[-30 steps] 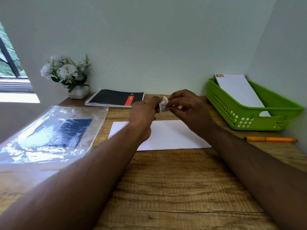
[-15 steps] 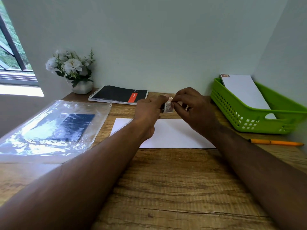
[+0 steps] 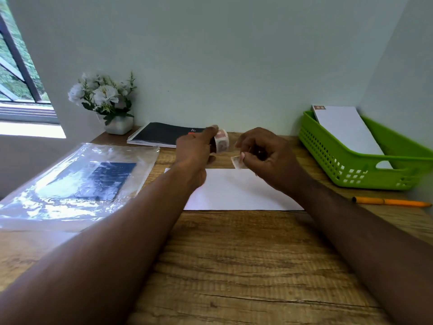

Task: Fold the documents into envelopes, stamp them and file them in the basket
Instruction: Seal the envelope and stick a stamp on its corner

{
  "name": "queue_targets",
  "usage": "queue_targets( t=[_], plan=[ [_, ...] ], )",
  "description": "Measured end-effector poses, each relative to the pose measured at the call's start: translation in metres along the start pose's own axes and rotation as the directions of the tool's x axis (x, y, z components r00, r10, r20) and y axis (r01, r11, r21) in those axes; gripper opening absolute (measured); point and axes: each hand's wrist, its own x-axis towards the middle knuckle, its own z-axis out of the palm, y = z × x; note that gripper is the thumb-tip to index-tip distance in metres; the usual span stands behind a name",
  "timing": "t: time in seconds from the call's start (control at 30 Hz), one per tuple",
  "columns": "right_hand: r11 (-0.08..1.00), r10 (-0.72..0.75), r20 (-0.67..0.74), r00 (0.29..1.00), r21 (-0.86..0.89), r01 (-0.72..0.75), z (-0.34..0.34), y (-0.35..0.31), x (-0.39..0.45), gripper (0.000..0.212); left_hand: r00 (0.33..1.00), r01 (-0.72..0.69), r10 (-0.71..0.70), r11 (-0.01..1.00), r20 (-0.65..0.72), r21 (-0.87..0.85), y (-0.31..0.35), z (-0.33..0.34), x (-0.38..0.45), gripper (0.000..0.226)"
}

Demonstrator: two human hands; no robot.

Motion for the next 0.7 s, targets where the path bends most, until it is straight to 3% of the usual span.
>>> queue_targets(
  t=[0.07,0.13,0.17,0.27,0.37,0.5,0.7],
  plan=[
    [0.979,0.14,-0.031,0.99,0.153,-0.134,-0.002,0.001,0.0,0.013,0.979,-0.178,0.193,0.968,-0.071,0.179,0.006,-0.014,0.011,0.024],
    [0.95,0.219,-0.029,0.975,0.234,-0.206,-0.005,0.006,-0.002,0.01,0.912,-0.343,0.41,0.79,-0.021,0.507,0.008,-0.033,0.024,0.035],
    [0.944,0.241,-0.027,0.97,0.241,-0.227,-0.005,0.009,-0.002,0.011,0.888,-0.36,0.459,0.67,0.018,0.65,0.008,-0.041,0.032,0.036],
    [0.919,0.32,-0.037,0.947,0.257,-0.3,-0.008,0.016,-0.002,0.015,0.898,-0.255,0.434,0.374,0.075,0.892,0.008,-0.054,0.042,0.034],
    [0.871,0.394,-0.02,0.919,0.328,-0.366,-0.01,0.023,-0.002,0.017,0.92,-0.154,0.382,0.144,0.088,0.978,0.012,-0.063,0.044,0.022],
    [0.838,0.446,0.007,0.895,0.348,-0.42,-0.013,0.029,-0.002,0.016,0.943,-0.086,0.329,0.07,0.058,0.994,0.011,-0.071,0.048,0.024],
    [0.811,0.51,0.035,0.86,0.315,-0.493,-0.019,0.03,-0.004,0.021,0.95,-0.151,0.28,0.033,0.136,0.988,0.003,-0.07,0.054,0.035]
  ],
)
